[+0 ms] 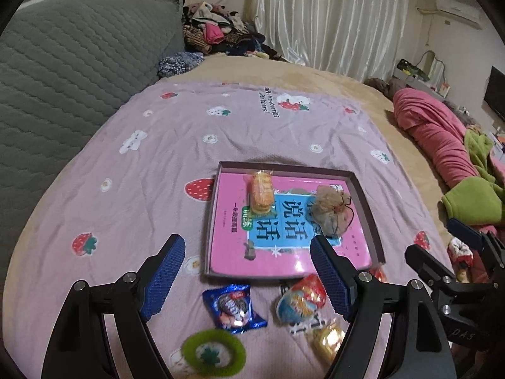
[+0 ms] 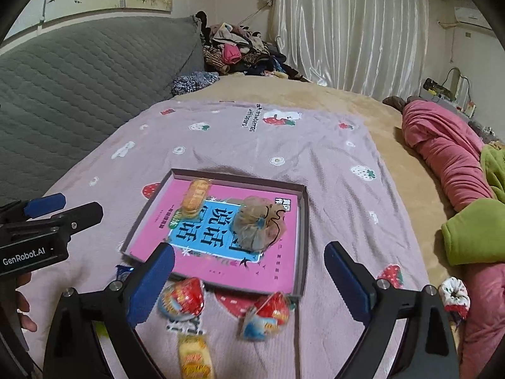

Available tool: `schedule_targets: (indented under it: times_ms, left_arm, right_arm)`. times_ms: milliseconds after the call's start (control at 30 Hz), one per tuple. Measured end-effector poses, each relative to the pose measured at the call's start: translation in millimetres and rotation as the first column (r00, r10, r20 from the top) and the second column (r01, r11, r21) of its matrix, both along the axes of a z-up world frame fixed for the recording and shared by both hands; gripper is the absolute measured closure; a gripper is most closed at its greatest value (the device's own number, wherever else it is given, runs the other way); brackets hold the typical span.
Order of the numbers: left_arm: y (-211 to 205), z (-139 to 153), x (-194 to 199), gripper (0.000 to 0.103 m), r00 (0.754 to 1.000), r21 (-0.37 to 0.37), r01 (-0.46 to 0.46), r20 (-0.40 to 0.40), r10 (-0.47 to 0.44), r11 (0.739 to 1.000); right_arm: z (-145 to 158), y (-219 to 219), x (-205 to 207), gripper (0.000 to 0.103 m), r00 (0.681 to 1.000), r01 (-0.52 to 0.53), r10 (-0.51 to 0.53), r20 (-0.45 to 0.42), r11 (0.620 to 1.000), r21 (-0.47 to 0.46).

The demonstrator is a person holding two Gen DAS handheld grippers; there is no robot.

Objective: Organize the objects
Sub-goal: 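Withdraw both tools back from the tray toward the remaining snacks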

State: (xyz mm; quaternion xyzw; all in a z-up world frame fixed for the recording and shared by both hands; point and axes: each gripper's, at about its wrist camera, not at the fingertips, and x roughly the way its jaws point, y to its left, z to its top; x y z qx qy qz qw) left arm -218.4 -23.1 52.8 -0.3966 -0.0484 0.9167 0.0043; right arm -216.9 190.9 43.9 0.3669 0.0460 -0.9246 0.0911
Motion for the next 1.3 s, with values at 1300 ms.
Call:
schedule_targets:
  times_ms: [1300]
  left_arm:
    - [-45,5,170,0.02,0.999,-0.05,-0.018,-0.043,0.016,0.999]
  right_arm:
    - [23,-8,155,0.006,0.997,-0.036,0.034,-0.072,0.999,-0.016]
